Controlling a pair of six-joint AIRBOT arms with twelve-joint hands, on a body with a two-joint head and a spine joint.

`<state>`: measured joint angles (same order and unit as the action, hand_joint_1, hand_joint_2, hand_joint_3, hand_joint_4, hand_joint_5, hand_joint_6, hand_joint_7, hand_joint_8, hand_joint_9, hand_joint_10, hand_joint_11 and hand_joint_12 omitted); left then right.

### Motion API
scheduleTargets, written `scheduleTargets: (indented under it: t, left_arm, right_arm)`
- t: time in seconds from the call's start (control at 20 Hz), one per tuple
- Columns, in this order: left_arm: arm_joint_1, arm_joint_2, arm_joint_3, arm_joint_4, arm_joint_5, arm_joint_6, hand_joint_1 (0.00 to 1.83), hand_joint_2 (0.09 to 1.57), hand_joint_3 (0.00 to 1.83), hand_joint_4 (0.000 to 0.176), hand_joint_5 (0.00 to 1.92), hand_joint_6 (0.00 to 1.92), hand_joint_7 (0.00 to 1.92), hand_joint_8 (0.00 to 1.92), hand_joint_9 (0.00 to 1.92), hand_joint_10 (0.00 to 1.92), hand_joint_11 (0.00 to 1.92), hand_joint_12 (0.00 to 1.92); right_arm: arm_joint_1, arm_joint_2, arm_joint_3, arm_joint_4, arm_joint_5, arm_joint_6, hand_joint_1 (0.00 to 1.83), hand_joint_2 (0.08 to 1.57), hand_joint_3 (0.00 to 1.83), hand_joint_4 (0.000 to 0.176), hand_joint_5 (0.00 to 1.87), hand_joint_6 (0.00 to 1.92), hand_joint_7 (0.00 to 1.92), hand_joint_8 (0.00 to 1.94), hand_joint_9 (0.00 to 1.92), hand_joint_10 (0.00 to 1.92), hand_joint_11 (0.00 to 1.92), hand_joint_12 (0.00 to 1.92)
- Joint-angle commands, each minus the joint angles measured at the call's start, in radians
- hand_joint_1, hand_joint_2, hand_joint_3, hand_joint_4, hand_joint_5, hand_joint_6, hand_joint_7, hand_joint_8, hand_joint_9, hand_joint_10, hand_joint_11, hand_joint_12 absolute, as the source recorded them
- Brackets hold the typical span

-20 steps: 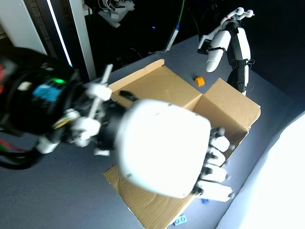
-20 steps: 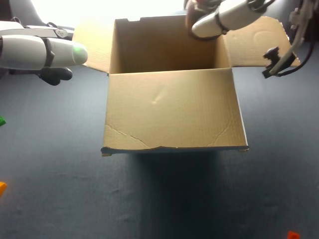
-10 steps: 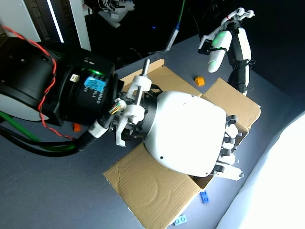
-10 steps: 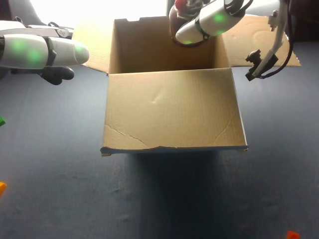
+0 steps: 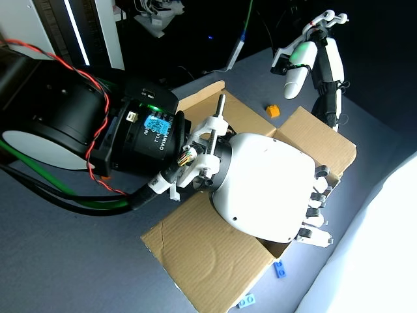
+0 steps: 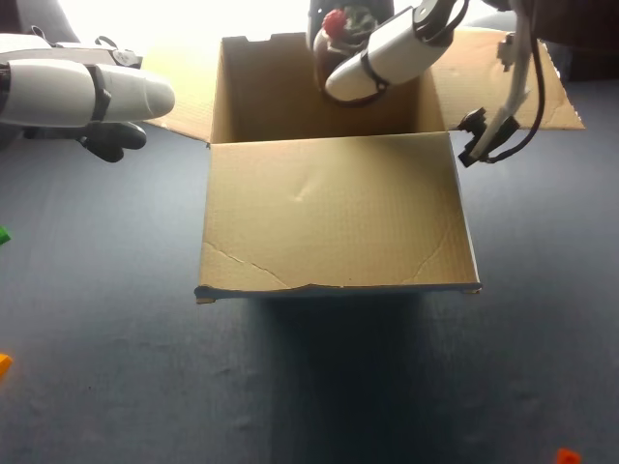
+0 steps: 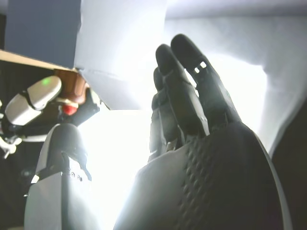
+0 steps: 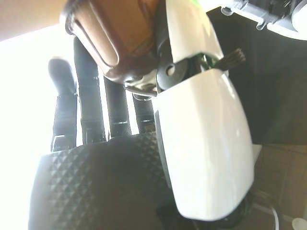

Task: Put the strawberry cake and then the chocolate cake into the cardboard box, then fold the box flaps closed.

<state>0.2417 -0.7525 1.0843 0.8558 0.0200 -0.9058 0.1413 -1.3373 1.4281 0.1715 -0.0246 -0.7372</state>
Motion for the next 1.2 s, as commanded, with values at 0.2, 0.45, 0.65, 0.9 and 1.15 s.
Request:
scheduleTargets:
  t: [0.2,0.45,0.65,0.9,1.15]
  left_arm:
    - [-0.014,0.001,0.008,-0.006,-0.063,-0.007,0.45,1.10,0.00,0.072,0.18,0.00,0.44,0.00,0.61,0.00,0.30,0.96]
    - [-0.013,0.000,0.010,-0.006,-0.075,-0.007,0.47,1.10,0.00,0.065,0.19,0.00,0.45,0.00,0.61,0.00,0.30,0.96]
    - [-0.013,-0.001,0.010,-0.005,-0.100,-0.002,0.48,1.09,0.00,0.066,0.20,0.00,0.46,0.01,0.62,0.00,0.30,0.96]
    - [-0.019,-0.004,0.010,-0.005,-0.152,0.029,0.48,1.09,0.00,0.064,0.20,0.00,0.46,0.00,0.62,0.00,0.30,0.96]
    - [-0.033,-0.011,0.021,-0.005,-0.187,0.057,0.45,1.10,0.00,0.072,0.18,0.00,0.43,0.00,0.60,0.00,0.27,0.98]
  right_arm:
    - [0.003,0.010,0.004,0.012,0.119,-0.001,0.76,1.09,0.00,0.000,0.30,0.56,0.51,0.41,0.37,0.93,0.00,1.72]
    - [-0.010,0.007,0.005,0.016,0.119,-0.005,0.61,1.03,0.00,0.000,0.11,0.08,0.31,0.00,0.18,0.49,0.00,1.22]
    - [-0.009,0.007,0.005,0.016,0.119,-0.006,0.56,1.02,0.00,0.000,0.07,0.02,0.19,0.00,0.12,0.32,0.00,0.94]
    - [-0.007,0.012,0.002,0.014,0.103,-0.002,0.58,1.02,0.00,0.000,0.09,0.01,0.20,0.00,0.13,0.27,0.00,0.95]
    - [0.005,0.043,-0.017,0.006,0.066,0.001,0.54,1.03,0.00,0.000,0.10,0.01,0.21,0.00,0.16,0.25,0.00,1.01]
